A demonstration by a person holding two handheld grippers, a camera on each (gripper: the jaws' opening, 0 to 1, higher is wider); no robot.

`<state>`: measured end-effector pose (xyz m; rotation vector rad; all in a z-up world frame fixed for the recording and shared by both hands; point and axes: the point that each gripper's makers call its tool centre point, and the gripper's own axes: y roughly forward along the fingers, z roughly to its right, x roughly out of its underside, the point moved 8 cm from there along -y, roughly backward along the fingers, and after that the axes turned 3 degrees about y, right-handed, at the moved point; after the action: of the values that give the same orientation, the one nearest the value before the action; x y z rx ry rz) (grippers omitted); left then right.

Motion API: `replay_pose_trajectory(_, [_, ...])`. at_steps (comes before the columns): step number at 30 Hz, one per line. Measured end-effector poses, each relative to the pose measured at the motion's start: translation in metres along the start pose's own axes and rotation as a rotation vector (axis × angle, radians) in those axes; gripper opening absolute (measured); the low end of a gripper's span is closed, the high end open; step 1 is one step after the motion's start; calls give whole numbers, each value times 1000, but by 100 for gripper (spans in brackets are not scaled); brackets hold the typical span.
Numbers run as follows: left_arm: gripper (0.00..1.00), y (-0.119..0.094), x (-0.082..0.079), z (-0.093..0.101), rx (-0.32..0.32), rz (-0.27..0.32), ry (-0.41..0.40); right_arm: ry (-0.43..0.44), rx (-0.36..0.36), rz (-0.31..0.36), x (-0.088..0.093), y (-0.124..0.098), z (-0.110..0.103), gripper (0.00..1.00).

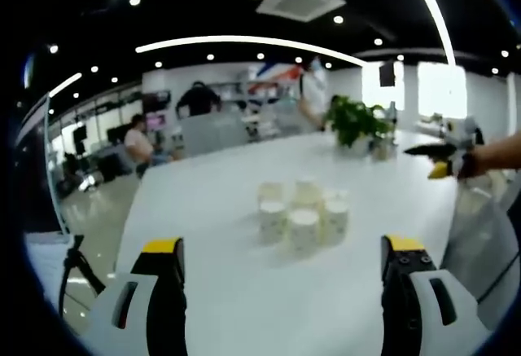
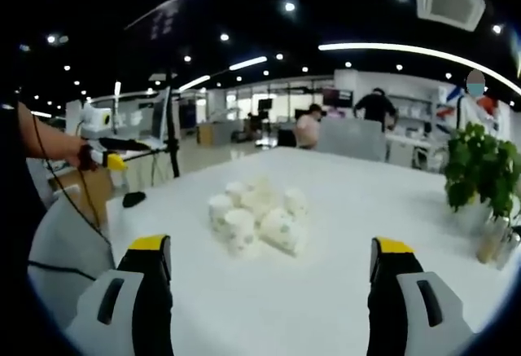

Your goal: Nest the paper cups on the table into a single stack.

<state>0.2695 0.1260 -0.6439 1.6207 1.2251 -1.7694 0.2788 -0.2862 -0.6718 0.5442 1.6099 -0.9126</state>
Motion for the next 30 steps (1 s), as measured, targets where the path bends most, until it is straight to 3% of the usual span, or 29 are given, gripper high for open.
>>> replay_pose_trajectory(12, [98,-3,1,-2,15,-9,-16,-34,-49,-25,1,25,-7,96])
replay_pose_trajectory(22, [98,-1,4,-5,32,13,-51,-19,-117,-42,3,51,-18,100])
replay_pose_trajectory(30, [98,3,4,-7,34,2,-53,-39,-121,-48,3,70,-21,100])
